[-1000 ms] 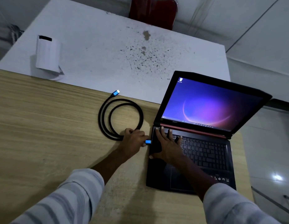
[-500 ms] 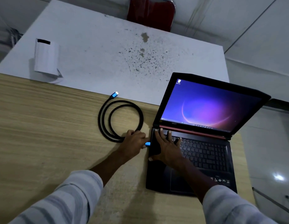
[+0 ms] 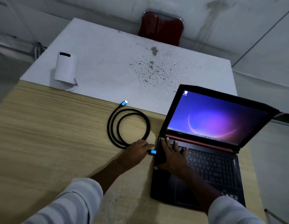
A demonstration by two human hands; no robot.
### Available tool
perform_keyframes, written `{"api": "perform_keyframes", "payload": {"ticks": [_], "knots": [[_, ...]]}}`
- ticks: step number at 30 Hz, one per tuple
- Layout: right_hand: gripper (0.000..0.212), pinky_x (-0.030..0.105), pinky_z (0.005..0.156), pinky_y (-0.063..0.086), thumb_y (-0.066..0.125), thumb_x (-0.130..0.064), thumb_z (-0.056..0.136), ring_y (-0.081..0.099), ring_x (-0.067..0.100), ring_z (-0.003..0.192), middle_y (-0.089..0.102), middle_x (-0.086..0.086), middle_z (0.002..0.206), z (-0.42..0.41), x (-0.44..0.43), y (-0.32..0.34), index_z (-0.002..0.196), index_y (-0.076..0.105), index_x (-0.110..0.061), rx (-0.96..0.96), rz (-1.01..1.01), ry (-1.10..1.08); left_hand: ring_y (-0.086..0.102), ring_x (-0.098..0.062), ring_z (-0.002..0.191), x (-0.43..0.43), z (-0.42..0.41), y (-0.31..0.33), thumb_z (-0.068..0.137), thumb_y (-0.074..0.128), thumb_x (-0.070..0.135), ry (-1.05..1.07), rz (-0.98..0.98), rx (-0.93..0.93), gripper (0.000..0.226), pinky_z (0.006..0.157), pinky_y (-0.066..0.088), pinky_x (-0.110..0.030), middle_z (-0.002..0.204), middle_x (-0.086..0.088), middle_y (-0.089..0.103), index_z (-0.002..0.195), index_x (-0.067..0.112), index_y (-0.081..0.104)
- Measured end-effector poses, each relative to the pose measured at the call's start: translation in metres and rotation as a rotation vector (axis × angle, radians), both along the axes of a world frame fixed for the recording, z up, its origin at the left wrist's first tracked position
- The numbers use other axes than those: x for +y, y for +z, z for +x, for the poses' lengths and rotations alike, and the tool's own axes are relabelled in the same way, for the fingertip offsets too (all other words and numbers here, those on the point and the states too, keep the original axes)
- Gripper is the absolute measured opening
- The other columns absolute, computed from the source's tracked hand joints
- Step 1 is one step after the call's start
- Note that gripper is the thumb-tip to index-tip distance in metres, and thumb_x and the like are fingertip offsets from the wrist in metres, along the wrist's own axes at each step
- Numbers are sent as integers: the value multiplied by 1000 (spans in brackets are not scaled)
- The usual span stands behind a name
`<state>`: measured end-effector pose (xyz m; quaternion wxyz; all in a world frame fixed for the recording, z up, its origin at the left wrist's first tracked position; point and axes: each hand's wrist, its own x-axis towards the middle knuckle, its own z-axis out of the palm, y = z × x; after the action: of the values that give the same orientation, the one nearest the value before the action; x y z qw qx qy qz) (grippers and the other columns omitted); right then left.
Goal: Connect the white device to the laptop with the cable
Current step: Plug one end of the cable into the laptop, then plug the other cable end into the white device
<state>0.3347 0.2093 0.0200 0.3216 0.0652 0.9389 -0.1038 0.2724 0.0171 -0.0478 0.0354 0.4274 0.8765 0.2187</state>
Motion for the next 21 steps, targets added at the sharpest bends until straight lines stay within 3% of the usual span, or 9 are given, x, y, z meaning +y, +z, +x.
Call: {"api": "perform_keyframes", "payload": {"ticks": [5, 9, 14, 17, 21], "knots": [[119, 72, 110, 0, 70, -58, 72, -9, 42, 147, -15, 10, 161, -11, -13, 8, 151, -12, -21, -75, 79, -16, 61, -19, 101, -52, -38, 16, 90, 52, 24, 167, 31, 28, 30, 81, 53, -34, 108, -2, 67, 117, 18, 64], [84, 68, 113, 9, 50, -49, 89, 3, 44, 147, 9, 21, 160, -40, -50, 16, 151, 6, -13, -37, 191, -21, 65, -26, 97, -95, -69, 28, 88, 42, 31, 413, -8, -6, 37, 75, 57, -40, 108, -5, 67, 114, 19, 65], [65, 51, 111, 29, 46, -42, 92, 25, 35, 143, 28, 9, 157, -94, -101, 18, 148, 20, -22, 196, 10, 111, 65, -26, 93, -155, -117, 54, 85, 41, 32, 536, -48, 47, 38, 69, 57, -40, 106, -2, 66, 115, 23, 63], [64, 42, 104, 41, 47, -41, 93, 38, 29, 137, 33, 7, 155, -127, -124, 20, 149, 22, -23, 198, -75, 113, 63, -28, 96, -189, -154, 72, 86, 48, 27, 620, -72, 71, 35, 72, 56, -41, 107, -4, 65, 118, 24, 62], [67, 43, 100, 45, 49, -42, 92, 41, 31, 135, 33, 9, 155, -165, -138, 12, 149, 20, -22, 195, -118, 75, 62, -30, 101, -228, -205, 87, 88, 60, 15, 718, -32, 114, 34, 75, 56, -44, 116, -8, 63, 122, 19, 61]]}}
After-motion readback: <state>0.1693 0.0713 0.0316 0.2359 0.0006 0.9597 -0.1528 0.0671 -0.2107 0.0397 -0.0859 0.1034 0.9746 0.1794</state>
